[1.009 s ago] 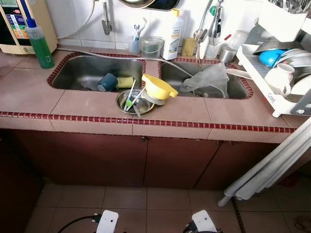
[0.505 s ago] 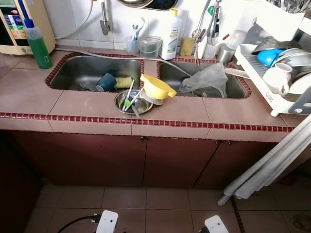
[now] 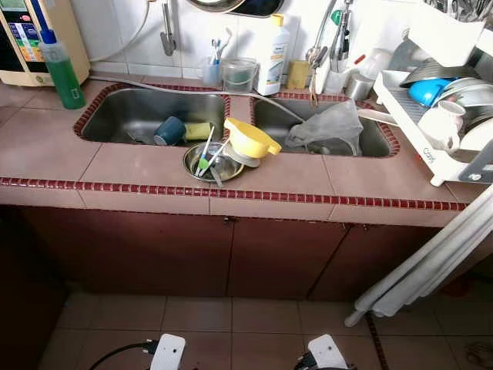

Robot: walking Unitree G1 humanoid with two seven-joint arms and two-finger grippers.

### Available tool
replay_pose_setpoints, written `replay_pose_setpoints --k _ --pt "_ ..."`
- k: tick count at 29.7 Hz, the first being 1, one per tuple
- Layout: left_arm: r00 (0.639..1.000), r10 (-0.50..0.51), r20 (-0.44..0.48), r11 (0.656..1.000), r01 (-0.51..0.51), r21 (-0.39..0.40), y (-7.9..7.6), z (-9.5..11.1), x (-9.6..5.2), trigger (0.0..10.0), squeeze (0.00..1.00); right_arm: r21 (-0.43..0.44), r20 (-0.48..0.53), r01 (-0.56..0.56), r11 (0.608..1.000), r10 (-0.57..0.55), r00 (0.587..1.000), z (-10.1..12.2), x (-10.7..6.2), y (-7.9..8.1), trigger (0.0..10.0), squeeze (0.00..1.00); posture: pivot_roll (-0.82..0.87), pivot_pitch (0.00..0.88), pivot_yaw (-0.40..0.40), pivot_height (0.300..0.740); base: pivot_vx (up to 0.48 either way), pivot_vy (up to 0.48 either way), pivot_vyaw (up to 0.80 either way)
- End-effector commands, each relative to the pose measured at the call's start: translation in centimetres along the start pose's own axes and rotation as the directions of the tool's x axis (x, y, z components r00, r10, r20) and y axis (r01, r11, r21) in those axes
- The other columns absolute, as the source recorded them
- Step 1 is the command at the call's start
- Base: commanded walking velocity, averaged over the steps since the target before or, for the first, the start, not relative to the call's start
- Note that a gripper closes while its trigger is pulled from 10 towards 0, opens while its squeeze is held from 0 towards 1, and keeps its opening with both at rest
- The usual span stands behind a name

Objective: Kitchen organization

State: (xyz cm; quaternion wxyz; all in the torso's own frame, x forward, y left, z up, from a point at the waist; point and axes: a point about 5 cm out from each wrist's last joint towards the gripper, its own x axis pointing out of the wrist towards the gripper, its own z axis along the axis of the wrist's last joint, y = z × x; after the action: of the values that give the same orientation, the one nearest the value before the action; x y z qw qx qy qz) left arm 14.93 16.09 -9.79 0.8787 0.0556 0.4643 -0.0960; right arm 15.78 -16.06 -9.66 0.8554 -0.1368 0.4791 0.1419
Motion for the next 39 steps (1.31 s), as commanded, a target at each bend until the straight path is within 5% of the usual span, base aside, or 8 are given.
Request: replay_pose_setpoints --k 1,20,22,23,24,25,26,39 --pt "1.0 -0.007 -0.008 1.0 0.008 0.017 0.0 -0.3 -0.1 10.0 0.0 -0.015 0.013 0.016 1.0 -0.016 1.0 0.5 0.0 -0.5 10.0 0.0 0.07 0.0 -0.069 0.74 0.0 0.0 0.0" --pt "0.844 0.035 0.536 0.999 -0.034 -0.013 4.1 11.6 -0.9 10.0 0.0 0.009 0.536 0.031 0.999 -0.031 0.844 13.8 -1.1 -4.1 10.0 0.0 0.05 0.006 -0.066 0.74 0.0 0.0 0.0" --pt "0.772 0.015 0.636 1.0 -0.011 -0.01 3.9 13.6 -1.5 10.0 0.0 0.036 0.616 0.008 0.999 -0.028 0.787 15.7 -1.7 -4.2 10.0 0.54 0.05 0.006 -0.069 0.74 0.0 0.0 0.0" --pt "0.755 0.01 0.655 1.0 -0.009 -0.005 3.9 14.0 -1.7 10.0 0.0 0.041 0.634 0.0 0.999 -0.026 0.773 16.0 -1.9 -4.3 10.0 0.54 0.05 0.005 -0.069 0.74 0.0 0.0 0.0" --pt "0.738 0.007 0.674 1.0 0.0 -0.01 3.8 14.4 -1.9 10.0 0.0 0.046 0.649 -0.021 0.999 -0.014 0.76 16.3 -2.0 -4.2 10.0 1.0 0.05 0.005 -0.071 0.74 0.0 0.0 0.0" --pt "0.722 0.007 0.692 1.0 0.009 -0.019 3.8 14.7 -2.1 10.0 0.0 0.049 0.664 -0.035 0.998 -0.007 0.747 16.6 -2.2 -4.3 10.0 1.0 0.05 0.005 -0.073 0.74 0.0 0.0 0.0" --pt "0.692 0.012 0.722 0.999 0.029 -0.045 3.9 15.3 -2.5 10.0 1.0 0.045 0.694 -0.021 0.999 -0.016 0.719 17.2 -2.5 -4.4 10.0 1.0 0.05 0.004 -0.076 0.74 0.0 0.0 0.0" --pt "0.486 0.017 0.874 0.998 0.038 -0.041 4.2 19.3 -6.7 10.0 1.0 0.052 0.872 0.002 0.999 -0.046 0.487 21.7 -6.5 -5.5 10.0 1.0 0.04 0.0 -0.078 0.74 0.0 0.0 0.0"
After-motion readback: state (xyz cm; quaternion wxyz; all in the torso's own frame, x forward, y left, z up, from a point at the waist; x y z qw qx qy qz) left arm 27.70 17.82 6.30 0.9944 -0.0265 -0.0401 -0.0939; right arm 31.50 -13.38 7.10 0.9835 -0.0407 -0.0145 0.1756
